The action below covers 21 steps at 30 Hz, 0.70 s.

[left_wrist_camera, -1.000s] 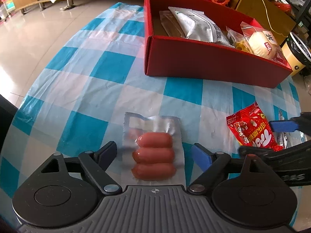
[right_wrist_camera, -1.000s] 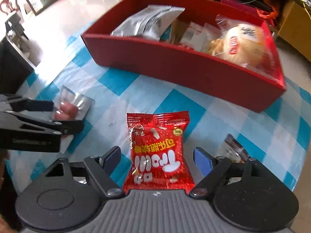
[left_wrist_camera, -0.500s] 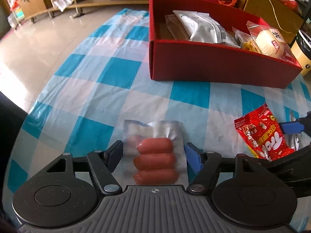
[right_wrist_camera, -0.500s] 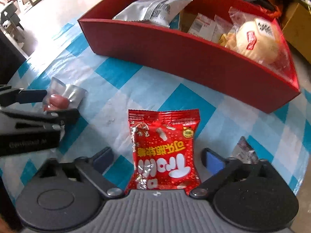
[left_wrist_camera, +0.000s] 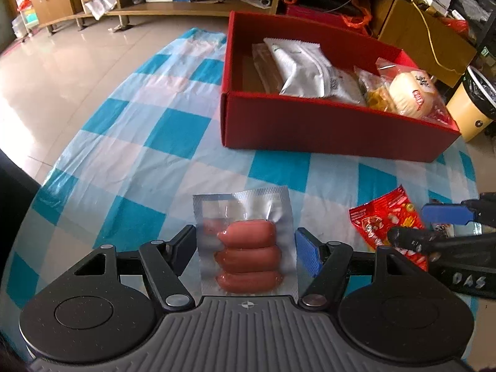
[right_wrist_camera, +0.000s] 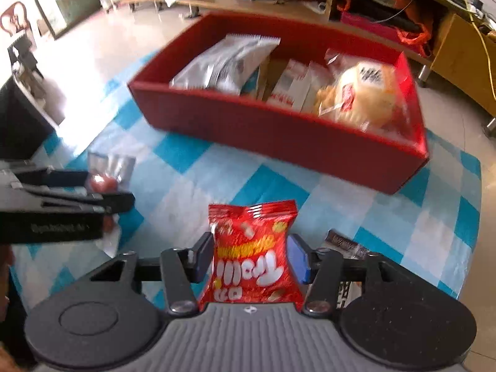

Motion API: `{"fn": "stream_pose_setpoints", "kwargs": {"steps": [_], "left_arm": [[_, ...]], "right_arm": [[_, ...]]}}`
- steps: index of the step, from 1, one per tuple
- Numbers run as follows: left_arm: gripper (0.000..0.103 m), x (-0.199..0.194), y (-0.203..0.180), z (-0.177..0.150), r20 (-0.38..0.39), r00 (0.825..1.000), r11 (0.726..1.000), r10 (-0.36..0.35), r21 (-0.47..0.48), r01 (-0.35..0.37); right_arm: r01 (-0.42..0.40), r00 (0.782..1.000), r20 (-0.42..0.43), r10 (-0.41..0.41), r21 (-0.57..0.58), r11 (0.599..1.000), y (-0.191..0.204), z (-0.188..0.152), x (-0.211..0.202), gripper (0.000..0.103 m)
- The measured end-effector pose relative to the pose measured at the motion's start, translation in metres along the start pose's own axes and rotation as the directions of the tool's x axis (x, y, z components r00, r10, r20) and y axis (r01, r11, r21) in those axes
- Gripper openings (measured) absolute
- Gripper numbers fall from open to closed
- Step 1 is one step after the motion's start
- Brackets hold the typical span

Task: Organize snacks
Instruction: 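Grasp the sausage vacuum pack with the left gripper while the right gripper grasps the red Trolli bag, then lift and carry the sausage pack and Trolli bag over the red box with both grippers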

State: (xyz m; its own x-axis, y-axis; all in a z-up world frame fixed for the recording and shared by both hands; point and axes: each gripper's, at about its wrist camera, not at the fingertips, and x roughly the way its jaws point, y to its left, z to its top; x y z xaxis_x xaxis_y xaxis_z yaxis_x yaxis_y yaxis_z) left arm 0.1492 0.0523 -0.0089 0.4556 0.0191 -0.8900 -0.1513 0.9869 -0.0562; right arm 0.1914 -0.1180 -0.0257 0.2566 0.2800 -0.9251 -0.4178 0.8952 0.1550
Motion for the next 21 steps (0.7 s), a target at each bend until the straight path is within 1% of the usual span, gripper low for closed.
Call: {"fn": "stream_pose_setpoints", "kwargs": {"steps": [3, 6, 10, 14, 16, 19, 21], "left_arm": [[0.075, -0.003, -0.003, 0.002, 0.010, 1.000, 1.000, -0.010, 0.001, 0.010], [0.075, -0.005, -0.005, 0.003, 0.018, 1.000, 1.000, -0.018, 0.000, 0.018], [0.075, -0.010, -0.006, 0.005, 0.030, 0.999, 1.000, -0.028, -0.002, 0.028], [0.075, -0.011, -0.005, 0.006, 0.032, 0.999, 0.999, -0.038, -0.006, 0.038], [0.075, -0.011, -0.004, 0.006, 0.028, 0.999, 0.999, -0.042, -0.011, 0.042], [0.075, -0.009, -0.003, 0.006, 0.019, 0.999, 0.999, -0.051, -0.015, 0.051], [0.075, -0.008, -0.002, 0.005, 0.014, 0.998, 0.998, -0.055, -0.014, 0.055]], "right_arm": [[0.006, 1.000, 0.022, -0.007, 0.012, 1.000, -0.003, 0.001, -0.007, 0.050], [-0.004, 1.000, 0.025, 0.003, 0.026, 1.000, -0.006, 0.003, -0.006, 0.046], [-0.006, 0.999, 0.033, 0.005, 0.034, 0.999, -0.010, 0.003, -0.011, 0.046], [-0.026, 1.000, -0.006, 0.026, 0.068, 0.997, -0.018, 0.000, -0.002, 0.046], [-0.047, 0.999, -0.025, 0.048, 0.070, 0.996, -0.019, 0.000, 0.005, 0.049], [-0.063, 0.996, -0.051, 0.066, 0.059, 0.996, -0.013, 0.000, 0.015, 0.050], [-0.057, 0.996, -0.068, 0.059, 0.038, 0.998, -0.007, 0.000, 0.022, 0.054]]}}
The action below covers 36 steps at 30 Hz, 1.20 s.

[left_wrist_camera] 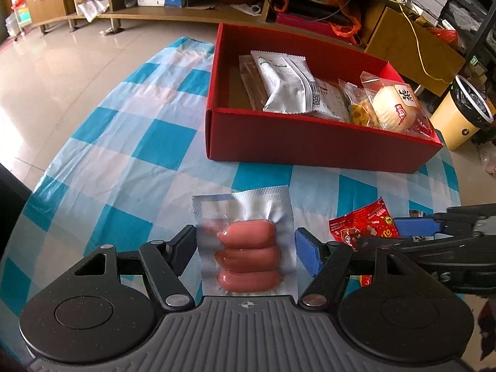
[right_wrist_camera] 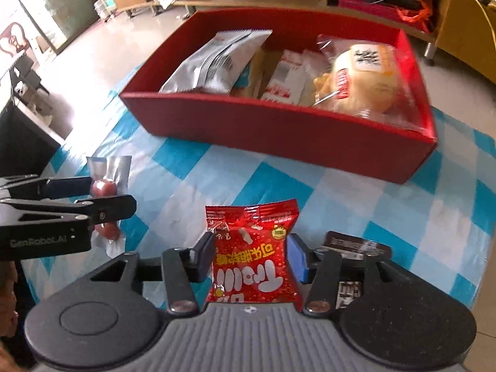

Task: Organize snacks
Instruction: 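Lift and carry the sausage pack and Trolli bag over the red box with both grippers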

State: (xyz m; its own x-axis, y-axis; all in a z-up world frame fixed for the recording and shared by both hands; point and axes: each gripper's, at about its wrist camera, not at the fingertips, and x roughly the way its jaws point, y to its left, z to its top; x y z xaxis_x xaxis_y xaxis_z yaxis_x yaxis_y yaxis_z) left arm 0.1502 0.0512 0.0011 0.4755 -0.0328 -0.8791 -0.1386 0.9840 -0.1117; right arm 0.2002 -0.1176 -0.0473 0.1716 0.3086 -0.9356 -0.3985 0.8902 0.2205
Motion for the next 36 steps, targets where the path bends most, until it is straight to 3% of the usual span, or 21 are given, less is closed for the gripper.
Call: {"fn": "stream_pose_setpoints", "kwargs": {"steps": [7, 10, 11, 12, 16, 20, 22, 24, 25, 36], "left_arm": [[0.075, 0.004, 0.005, 0.000, -0.019, 1.000, 1.000, -0.005, -0.015, 0.004], [0.075, 0.005, 0.005, -0.001, -0.022, 1.000, 1.000, -0.004, -0.015, 0.004], [0.075, 0.005, 0.006, -0.001, -0.022, 1.000, 1.000, -0.003, -0.019, 0.003], [0.075, 0.006, 0.007, -0.001, -0.025, 1.000, 1.000, -0.003, -0.019, 0.002], [0.075, 0.010, 0.008, -0.003, -0.040, 0.999, 1.000, 0.008, -0.020, -0.009], [0.075, 0.012, 0.012, -0.004, -0.046, 0.999, 1.000, 0.014, -0.023, -0.015], [0.075, 0.014, 0.013, -0.004, -0.050, 0.999, 0.999, 0.019, -0.029, -0.021], [0.075, 0.014, 0.014, -0.003, -0.053, 0.998, 0.999, 0.018, -0.036, -0.020], [0.075, 0.014, 0.015, -0.003, -0.053, 0.998, 0.999, 0.015, -0.039, -0.017], [0.075, -0.001, 0.008, 0.005, -0.007, 1.000, 0.999, -0.024, -0.044, 0.024]], "right_arm": [[0.050, 0.999, -0.014, -0.051, -0.047, 0.998, 0.011, 0.003, 0.018, 0.064], [0.010, 1.000, -0.028, -0.011, -0.047, 0.999, 0.012, 0.007, 0.026, 0.085], [-0.014, 0.999, -0.038, 0.012, -0.068, 0.998, 0.015, 0.008, 0.029, 0.100], [-0.012, 0.999, -0.045, 0.008, -0.089, 0.996, 0.018, 0.007, 0.032, 0.103], [0.054, 0.997, -0.048, -0.062, -0.161, 0.985, 0.032, 0.005, 0.040, 0.103], [0.038, 0.998, -0.040, -0.043, -0.125, 0.991, 0.027, 0.006, 0.037, 0.102], [0.079, 0.996, -0.023, -0.082, -0.121, 0.990, 0.026, 0.007, 0.032, 0.088], [0.077, 0.997, -0.003, -0.078, -0.120, 0.990, 0.023, 0.006, 0.028, 0.068], [0.078, 0.997, 0.004, -0.078, -0.104, 0.992, 0.019, 0.007, 0.024, 0.066], [0.023, 0.994, 0.110, -0.022, -0.008, 1.000, 0.001, 0.009, -0.023, 0.065]]}}
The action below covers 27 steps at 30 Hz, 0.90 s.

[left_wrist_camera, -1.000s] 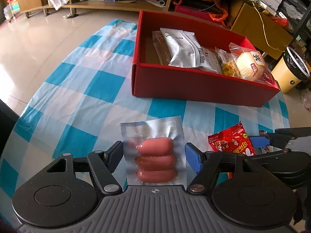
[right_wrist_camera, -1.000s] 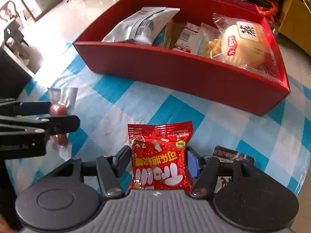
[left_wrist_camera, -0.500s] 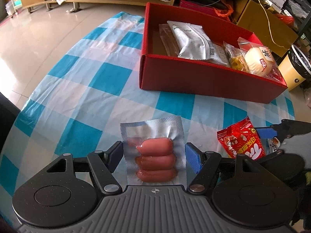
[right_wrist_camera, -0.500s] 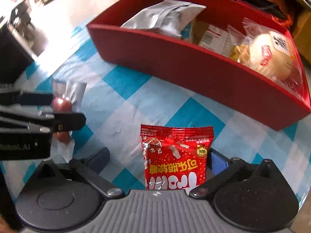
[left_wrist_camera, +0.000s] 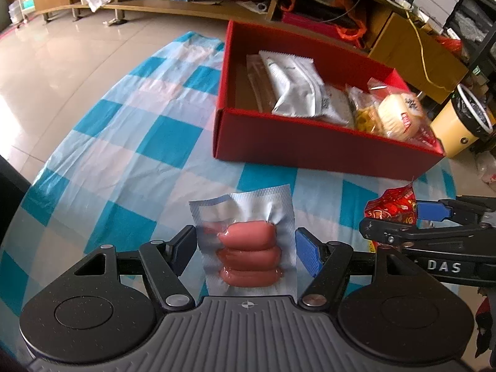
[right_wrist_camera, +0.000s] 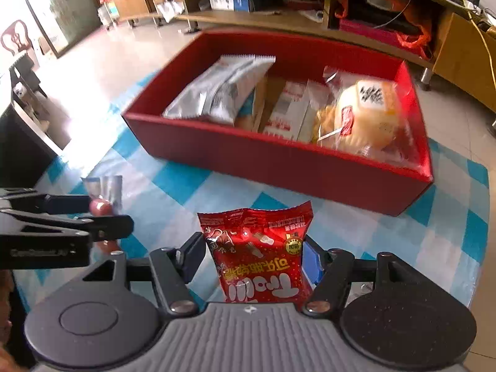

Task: Organize snacks
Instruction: 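Lift and carry the sausage pack and Trolli bag over the red box with both grippers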

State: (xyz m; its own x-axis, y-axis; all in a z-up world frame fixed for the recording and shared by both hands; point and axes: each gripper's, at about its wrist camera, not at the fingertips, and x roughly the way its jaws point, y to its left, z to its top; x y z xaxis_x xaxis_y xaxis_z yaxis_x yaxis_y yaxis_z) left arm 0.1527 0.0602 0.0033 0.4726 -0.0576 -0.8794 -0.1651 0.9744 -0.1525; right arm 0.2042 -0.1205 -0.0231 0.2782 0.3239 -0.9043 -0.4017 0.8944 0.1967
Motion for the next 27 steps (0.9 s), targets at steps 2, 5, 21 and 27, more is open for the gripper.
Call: {"fn": "stream_pose_setpoints", "kwargs": {"steps": [2, 5, 21, 27], "left_arm": [[0.075, -0.003, -0.003, 0.001, 0.008, 1.000, 1.000, -0.009, 0.004, 0.008], [0.075, -0.006, -0.007, 0.003, 0.017, 1.000, 1.000, -0.018, 0.009, 0.017], [0.075, -0.031, -0.027, 0.014, 0.083, 0.992, 0.995, -0.094, 0.032, 0.092], [0.075, -0.039, -0.033, 0.022, 0.111, 0.987, 0.993, -0.114, 0.031, 0.111]], "right_arm": [[-0.006, 1.000, 0.015, 0.006, 0.008, 1.000, -0.004, 0.001, -0.008, 0.065], [-0.012, 0.999, 0.031, 0.011, 0.020, 1.000, -0.007, 0.003, -0.014, 0.065], [-0.056, 0.991, 0.121, 0.047, 0.069, 0.996, -0.019, 0.014, -0.042, 0.065], [-0.069, 0.987, 0.152, 0.056, 0.081, 0.994, -0.021, 0.019, -0.050, 0.065]]}}
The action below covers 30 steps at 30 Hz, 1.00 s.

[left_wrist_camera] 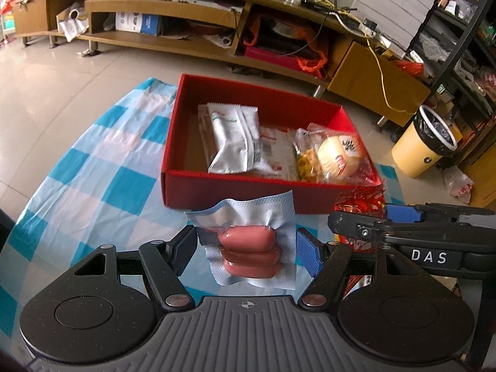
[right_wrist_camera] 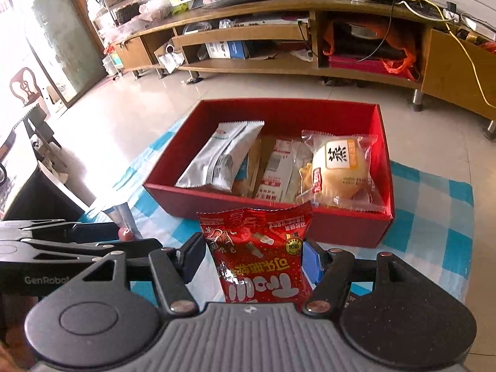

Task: Organize snacks
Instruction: 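Lift and carry the sausage pack and Trolli bag over the red box with both grippers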

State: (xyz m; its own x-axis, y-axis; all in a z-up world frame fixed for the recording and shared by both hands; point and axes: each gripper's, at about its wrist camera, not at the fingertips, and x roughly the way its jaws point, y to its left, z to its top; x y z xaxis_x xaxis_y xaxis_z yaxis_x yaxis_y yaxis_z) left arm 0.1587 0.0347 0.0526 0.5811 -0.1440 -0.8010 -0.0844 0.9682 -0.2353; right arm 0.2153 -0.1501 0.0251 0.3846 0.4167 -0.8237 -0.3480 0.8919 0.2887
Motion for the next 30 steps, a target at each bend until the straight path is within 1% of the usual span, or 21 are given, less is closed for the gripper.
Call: {"fn": "stream_pose_setpoints", "kwargs": {"steps": [5, 15, 26, 30], "left_arm": [[0.075, -0.002, -0.006, 0.009, 0.021, 1.000, 1.000, -0.009, 0.000, 0.009], [0.075, 0.004, -0.018, 0.029, 0.049, 0.999, 1.000, -0.024, -0.008, 0.024], [0.075, 0.010, -0.031, 0.050, 0.087, 0.996, 1.000, -0.014, 0.006, 0.014], [0.075, 0.014, -0.033, 0.057, 0.091, 0.996, 1.000, -0.012, 0.007, 0.012]], "right_arm": [[0.002, 1.000, 0.031, -0.002, 0.021, 1.000, -0.004, 0.008, -0.005, 0.065], [0.000, 0.997, 0.080, -0.008, 0.098, 0.995, -0.023, 0.022, -0.009, 0.065], [-0.002, 0.993, 0.117, -0.017, 0.157, 0.988, -0.038, 0.039, -0.010, 0.065], [-0.003, 0.992, 0.121, -0.018, 0.172, 0.985, -0.043, 0.044, -0.006, 0.065]]}}
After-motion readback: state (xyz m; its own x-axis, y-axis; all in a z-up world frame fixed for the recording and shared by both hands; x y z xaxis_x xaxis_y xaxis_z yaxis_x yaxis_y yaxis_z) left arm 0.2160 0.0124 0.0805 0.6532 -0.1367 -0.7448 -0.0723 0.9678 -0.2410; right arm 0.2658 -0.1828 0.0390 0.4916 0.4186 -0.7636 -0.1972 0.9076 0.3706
